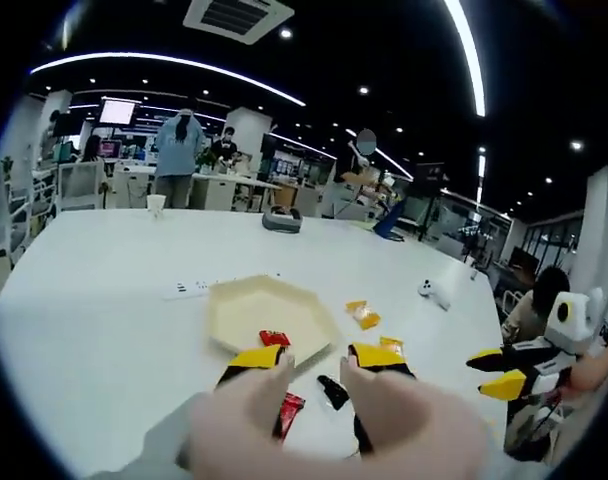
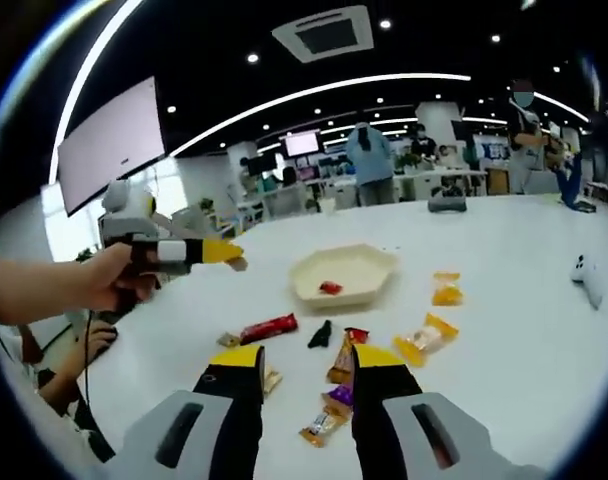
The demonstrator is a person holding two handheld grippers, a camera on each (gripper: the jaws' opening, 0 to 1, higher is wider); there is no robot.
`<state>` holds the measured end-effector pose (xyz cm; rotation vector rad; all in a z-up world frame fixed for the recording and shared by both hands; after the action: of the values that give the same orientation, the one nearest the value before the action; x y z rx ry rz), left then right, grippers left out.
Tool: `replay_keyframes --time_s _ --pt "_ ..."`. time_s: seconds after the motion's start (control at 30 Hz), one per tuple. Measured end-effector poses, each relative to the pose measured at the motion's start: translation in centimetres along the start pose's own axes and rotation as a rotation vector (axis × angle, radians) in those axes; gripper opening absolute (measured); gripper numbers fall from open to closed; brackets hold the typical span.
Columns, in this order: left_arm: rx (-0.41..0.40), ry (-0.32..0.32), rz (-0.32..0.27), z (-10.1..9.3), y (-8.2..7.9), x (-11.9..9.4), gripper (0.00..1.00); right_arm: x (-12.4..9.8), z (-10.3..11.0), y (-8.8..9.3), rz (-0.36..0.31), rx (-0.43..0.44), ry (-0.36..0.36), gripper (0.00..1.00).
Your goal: Place the target food into the container with the food tongs after gripping and lifting it, then release it inside without dropping or visibly crushing the food.
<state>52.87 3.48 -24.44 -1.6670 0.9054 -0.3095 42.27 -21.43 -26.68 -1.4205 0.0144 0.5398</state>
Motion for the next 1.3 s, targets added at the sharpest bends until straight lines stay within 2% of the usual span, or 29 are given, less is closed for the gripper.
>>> replay_keyframes --time_s 0.2,0.37,0.8,1.07,1.3 --pt "-0.022 -0.001 -0.009 0.1 0.5 -1.5 0.25 -0.4 0.4 0.1 0.034 -0.015 0.006 0.33" --pt "0.014 -0.007 0.001 0.5 1.3 -2.7 0.25 0.3 1.0 -0.1 0.052 -0.035 0.003 0.33" --pt "-0.012 -0.054 -0.009 3.1 2.6 -5.5 0.25 2.6 3.8 -0.4 0.069 -0.087 -0.060 0.33" --pt "0.003 -0.055 -0.011 3.9 2.8 -6.0 0.25 3.3 4.1 -1.0 0.052 -0.104 -0.077 0.33" --pt "0.025 -0.040 0.019 3.7 3.9 -6.3 0.25 2.8 3.7 -0.9 0.035 -0.086 -0.067 0.33"
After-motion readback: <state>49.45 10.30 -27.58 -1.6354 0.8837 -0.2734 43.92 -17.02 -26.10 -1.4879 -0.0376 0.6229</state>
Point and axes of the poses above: the point that each gripper's makers call its tool centre point, and the gripper's own axes: x roughly forward along the fingers, z roughly to its left, y roughly out of its underside, the point moved 9 cm from there along -x, roughly backward along the fingers, and after that the axes turned 6 degrees about y, right-handed, at the moved point
